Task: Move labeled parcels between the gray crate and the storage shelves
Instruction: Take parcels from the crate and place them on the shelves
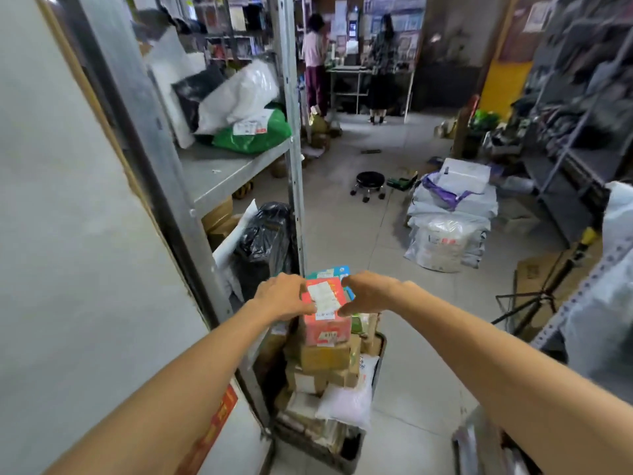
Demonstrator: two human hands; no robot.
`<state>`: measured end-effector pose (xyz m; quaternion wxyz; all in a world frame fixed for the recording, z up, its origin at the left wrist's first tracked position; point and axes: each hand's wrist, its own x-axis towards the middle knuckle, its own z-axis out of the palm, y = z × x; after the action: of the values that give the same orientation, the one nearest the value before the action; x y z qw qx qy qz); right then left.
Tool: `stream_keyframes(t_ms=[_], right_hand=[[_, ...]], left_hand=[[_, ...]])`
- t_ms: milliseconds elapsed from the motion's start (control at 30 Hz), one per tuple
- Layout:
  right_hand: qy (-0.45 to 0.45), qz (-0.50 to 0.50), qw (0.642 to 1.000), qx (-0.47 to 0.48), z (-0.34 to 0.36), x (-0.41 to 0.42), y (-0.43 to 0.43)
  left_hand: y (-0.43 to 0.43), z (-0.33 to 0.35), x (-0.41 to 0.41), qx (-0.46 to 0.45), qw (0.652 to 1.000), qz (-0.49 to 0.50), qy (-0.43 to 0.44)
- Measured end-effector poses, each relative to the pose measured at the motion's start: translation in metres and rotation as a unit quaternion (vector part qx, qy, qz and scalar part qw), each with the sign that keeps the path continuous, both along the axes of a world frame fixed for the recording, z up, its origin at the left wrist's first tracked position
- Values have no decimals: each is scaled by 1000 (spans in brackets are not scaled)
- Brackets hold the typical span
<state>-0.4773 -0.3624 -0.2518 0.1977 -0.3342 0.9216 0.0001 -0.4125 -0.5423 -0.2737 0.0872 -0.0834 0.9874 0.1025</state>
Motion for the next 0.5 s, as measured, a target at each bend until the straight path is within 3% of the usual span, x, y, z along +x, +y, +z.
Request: stream_keyframes(t_ms=[233, 500], right_hand=[[22, 89, 996, -22, 30, 50, -16], [16, 248, 968, -40, 41, 115, -21]], left_hand=[[-6, 22, 88, 6, 997, 71, -6], [21, 19, 185, 28, 969, 246, 14]])
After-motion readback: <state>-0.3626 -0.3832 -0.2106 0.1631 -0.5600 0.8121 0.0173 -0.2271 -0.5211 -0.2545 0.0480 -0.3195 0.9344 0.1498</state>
